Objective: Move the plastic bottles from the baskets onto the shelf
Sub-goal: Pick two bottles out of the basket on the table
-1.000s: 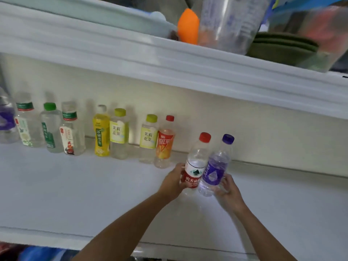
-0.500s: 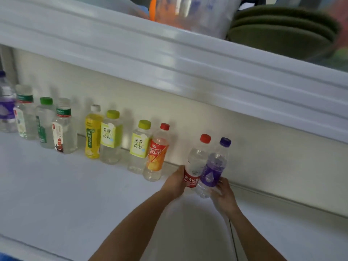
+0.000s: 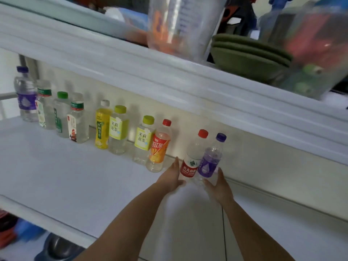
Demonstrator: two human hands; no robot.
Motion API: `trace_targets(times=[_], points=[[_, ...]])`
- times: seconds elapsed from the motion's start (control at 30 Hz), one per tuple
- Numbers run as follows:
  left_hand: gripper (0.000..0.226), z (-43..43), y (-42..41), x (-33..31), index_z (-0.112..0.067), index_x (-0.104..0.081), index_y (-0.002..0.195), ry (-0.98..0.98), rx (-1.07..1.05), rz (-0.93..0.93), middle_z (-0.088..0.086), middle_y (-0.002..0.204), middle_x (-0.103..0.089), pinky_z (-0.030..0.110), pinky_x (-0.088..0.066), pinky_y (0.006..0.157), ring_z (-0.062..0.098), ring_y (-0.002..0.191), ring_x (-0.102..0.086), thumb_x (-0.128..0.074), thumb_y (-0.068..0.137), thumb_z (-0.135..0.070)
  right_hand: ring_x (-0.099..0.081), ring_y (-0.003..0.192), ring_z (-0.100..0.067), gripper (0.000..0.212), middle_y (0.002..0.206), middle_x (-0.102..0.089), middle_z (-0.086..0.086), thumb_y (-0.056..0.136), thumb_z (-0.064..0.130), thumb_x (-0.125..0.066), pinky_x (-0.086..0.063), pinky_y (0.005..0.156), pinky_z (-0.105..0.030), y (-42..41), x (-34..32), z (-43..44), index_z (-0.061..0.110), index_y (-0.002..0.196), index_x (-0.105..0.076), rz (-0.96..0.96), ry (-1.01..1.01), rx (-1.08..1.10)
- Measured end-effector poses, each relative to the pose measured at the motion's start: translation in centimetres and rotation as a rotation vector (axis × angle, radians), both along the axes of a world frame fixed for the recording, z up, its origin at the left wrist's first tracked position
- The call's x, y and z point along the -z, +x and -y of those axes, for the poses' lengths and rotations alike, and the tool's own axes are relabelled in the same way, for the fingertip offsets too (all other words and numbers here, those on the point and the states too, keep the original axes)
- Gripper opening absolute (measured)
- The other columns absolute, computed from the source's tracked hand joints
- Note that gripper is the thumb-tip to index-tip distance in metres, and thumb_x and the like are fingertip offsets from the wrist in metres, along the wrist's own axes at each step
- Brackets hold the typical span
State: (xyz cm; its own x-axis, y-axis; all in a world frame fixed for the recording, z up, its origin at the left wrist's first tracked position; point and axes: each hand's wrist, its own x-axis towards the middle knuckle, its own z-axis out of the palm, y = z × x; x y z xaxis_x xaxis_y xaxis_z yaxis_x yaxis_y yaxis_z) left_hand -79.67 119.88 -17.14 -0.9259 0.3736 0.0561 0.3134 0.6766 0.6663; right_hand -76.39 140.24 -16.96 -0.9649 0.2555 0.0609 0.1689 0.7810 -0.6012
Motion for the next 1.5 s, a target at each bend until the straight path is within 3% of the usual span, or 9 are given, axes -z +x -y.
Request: trace_targets(times=[0.17, 0.37, 0.5, 0.6, 0.87, 1.1, 1.33, 1.5], points=[[0.086, 4.9, 3.8, -2.7, -0.012, -0.001, 0.155, -0.356, 0.119, -0.147, 0.010, 0.161, -0.016, 0.041, -0.028, 0.114, 0.029, 0.144, -0.025, -0.052, 0.094, -0.047, -0.033, 0.141, -0.019, 0.076, 0.154, -0.033, -0.003, 0.092, 0.062, -0.042, -0.026, 0.116, -0.041, 4.5, -2.8, 2.1, 0.017, 0.151, -0.023, 0.078, 0.456, -0.091], [0.086, 13.6, 6.9, -6.8, -0.013, 0.007, 0.154, -0.675, 0.052, -0.344, 0.008, 0.162, 0.006, 0.038, 0.001, 0.121, 0.021, 0.150, 0.001, -0.027, 0.094, -0.064, -0.037, 0.139, -0.019, 0.070, 0.153, -0.036, 0.002, 0.091, 0.059, -0.049, -0.035, 0.111, -0.036, 7.5, -6.6, 10.3, 0.021, 0.146, -0.030, -0.086, 0.438, -0.346], [0.088, 22.9, 10.5, -8.0, -0.015, 0.013, 0.153, -0.774, -0.110, -0.322, 0.006, 0.161, 0.016, 0.041, 0.007, 0.121, 0.021, 0.149, 0.013, -0.022, 0.092, -0.069, -0.011, 0.149, -0.013, 0.080, 0.161, -0.016, 0.002, 0.092, 0.063, -0.040, -0.010, 0.121, -0.038, 8.1, -7.7, 18.7, 0.021, 0.154, -0.013, -0.158, 0.496, -0.474], [0.090, 30.9, 14.6, -8.4, -0.016, 0.015, 0.152, -0.812, -0.248, -0.278, 0.004, 0.160, 0.018, 0.042, 0.008, 0.121, 0.022, 0.148, 0.016, -0.022, 0.091, -0.070, 0.002, 0.150, -0.010, 0.083, 0.163, -0.004, 0.004, 0.092, 0.067, -0.034, 0.003, 0.120, -0.036, 8.9, -7.9, 26.2, 0.021, 0.155, -0.004, -0.142, 0.536, -0.575], [0.089, 51.0, 30.2, -10.0, -0.021, 0.012, 0.153, -0.821, -0.711, -0.124, 0.000, 0.161, 0.015, 0.041, 0.015, 0.117, 0.020, 0.148, 0.017, -0.028, 0.090, -0.070, 0.006, 0.149, -0.011, 0.081, 0.163, 0.003, 0.005, 0.093, 0.065, -0.033, 0.007, 0.119, -0.039, 14.5, -10.2, 49.3, 0.024, 0.155, 0.000, -0.247, 0.521, -1.008], [0.088, 63.4, 51.3, -12.0, -0.022, 0.015, 0.153, -0.798, -1.290, 0.071, -0.001, 0.161, 0.017, 0.040, 0.013, 0.118, 0.019, 0.147, 0.019, -0.028, 0.091, -0.069, 0.007, 0.149, -0.012, 0.094, 0.163, 0.003, 0.006, 0.082, 0.079, -0.024, 0.006, 0.119, -0.041, 25.7, -12.1, 71.5, 0.024, 0.155, -0.001, -0.402, 0.490, -1.512], [0.089, 64.0, 75.5, -11.3, -0.019, 0.011, 0.154, -0.773, -1.849, 0.267, 0.002, 0.161, 0.015, 0.042, 0.008, 0.119, 0.022, 0.148, 0.015, -0.027, 0.091, -0.069, 0.000, 0.150, -0.015, 0.090, 0.163, -0.006, 0.004, 0.086, 0.074, -0.036, -0.003, 0.121, -0.046, 45.7, -12.6, 85.8, 0.022, 0.155, -0.008, -0.564, 0.335, -2.053], [0.091, 58.8, 90.5, -9.8, -0.017, 0.013, 0.153, -0.717, -2.188, 0.475, 0.004, 0.161, 0.016, 0.044, 0.009, 0.119, 0.024, 0.148, 0.015, -0.028, 0.091, -0.070, 0.001, 0.150, -0.014, 0.088, 0.163, -0.004, 0.004, 0.088, 0.071, -0.035, 0.002, 0.119, -0.045, 61.3, -11.2, 89.7, 0.021, 0.155, -0.007, -0.664, 0.303, -2.356]])
